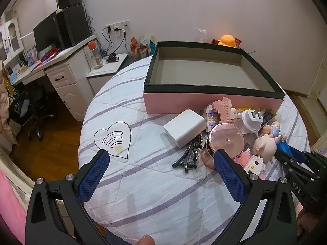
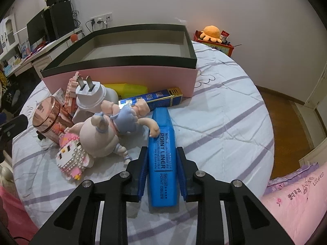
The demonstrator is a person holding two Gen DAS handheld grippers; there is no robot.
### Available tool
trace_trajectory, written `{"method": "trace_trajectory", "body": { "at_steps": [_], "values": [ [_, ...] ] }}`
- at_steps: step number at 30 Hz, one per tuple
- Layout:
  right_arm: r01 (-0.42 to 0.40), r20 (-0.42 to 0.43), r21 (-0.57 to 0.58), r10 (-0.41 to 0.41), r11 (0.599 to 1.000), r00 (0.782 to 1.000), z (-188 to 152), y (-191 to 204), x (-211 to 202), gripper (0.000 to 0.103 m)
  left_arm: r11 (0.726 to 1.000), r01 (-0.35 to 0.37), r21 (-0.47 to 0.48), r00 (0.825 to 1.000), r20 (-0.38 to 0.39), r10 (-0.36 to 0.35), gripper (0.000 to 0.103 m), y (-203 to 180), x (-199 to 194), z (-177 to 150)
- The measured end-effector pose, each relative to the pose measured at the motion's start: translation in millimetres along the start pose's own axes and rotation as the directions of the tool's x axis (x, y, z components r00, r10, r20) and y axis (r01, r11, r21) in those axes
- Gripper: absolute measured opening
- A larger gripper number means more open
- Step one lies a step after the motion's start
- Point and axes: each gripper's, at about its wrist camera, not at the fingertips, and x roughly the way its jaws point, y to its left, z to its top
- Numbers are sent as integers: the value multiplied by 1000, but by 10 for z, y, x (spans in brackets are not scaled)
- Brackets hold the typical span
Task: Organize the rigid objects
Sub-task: 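Reach the right gripper to the blue highlighter and close on it, then carry the blue highlighter into the box and open the right gripper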
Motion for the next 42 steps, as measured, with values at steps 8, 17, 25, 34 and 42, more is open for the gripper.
{"method": "trace_trajectory", "body": {
  "at_steps": [8,17,25,34,42],
  "values": [
    [21,34,41,-22,999,999,-86,-96,-237,26,1000,11,11,1000,2,-11,103,-72,-66,2],
    [-2,75,74,-4,997,997,60,-205,-572,26,1000,22,-1,1000,-11,-22,103,-70,-154,189],
    [-57,135,38,52,998,990,908,-57,-602,26,1000,2,-25,1000,5,-2,103,54,-118,797],
    [-83,58,33,81,996,995,1714,17,274,26,998,-29,-61,999,-25,28,103,221,397,1337],
    [-91,-63,27,93,995,994,1724,39,950,26,998,-31,-61,997,-69,27,103,244,774,1397]
  ]
}}
